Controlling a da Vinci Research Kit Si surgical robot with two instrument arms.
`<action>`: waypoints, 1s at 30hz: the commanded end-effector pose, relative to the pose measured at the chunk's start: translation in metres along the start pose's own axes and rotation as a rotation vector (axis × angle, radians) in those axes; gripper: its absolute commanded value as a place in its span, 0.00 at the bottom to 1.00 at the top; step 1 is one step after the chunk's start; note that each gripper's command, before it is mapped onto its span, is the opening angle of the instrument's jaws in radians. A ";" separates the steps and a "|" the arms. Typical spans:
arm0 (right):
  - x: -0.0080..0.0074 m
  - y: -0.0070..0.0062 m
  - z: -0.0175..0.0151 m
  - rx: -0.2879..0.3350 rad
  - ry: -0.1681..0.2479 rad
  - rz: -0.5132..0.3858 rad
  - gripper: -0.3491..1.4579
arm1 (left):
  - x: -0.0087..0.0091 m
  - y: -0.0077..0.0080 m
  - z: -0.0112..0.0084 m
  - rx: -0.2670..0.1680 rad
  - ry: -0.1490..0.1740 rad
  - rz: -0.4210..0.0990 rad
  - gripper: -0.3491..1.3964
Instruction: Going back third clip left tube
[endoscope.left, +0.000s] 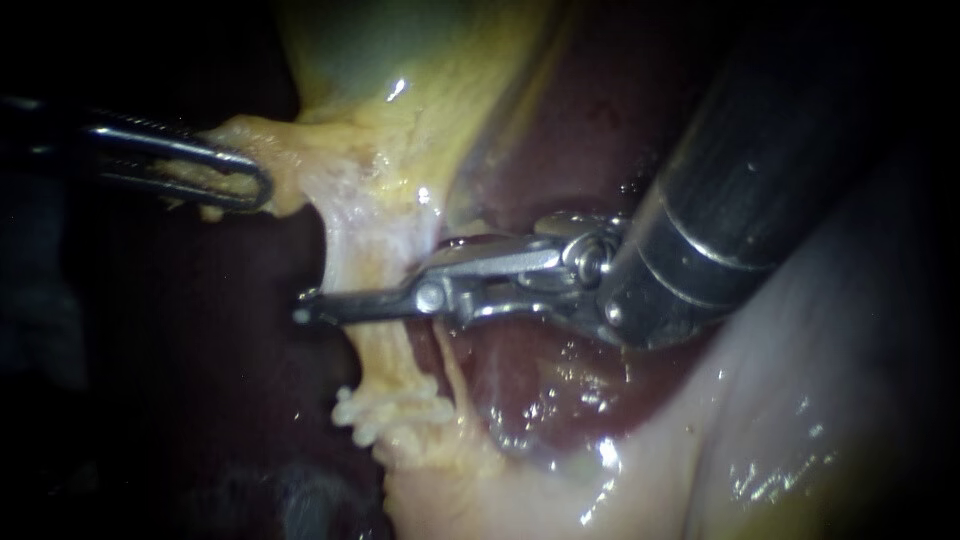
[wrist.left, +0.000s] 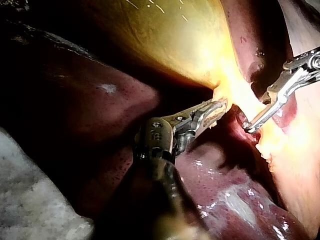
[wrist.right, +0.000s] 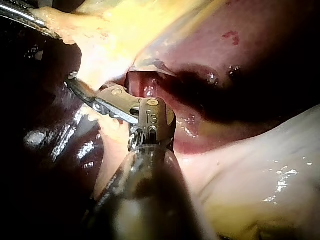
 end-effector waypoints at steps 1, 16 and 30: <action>0.0000 0.0000 0.0000 0.000 0.000 0.000 0.00 | 0.0000 0.0000 0.0000 0.000 0.000 0.000 0.00; 0.0002 0.0007 0.0008 0.042 0.021 -0.125 0.44 | 0.0000 0.0000 0.0000 0.000 0.000 0.000 0.00; -0.0009 0.0030 0.0018 0.001 0.052 -0.391 0.46 | -0.0001 0.0000 0.0000 0.000 0.000 0.000 0.00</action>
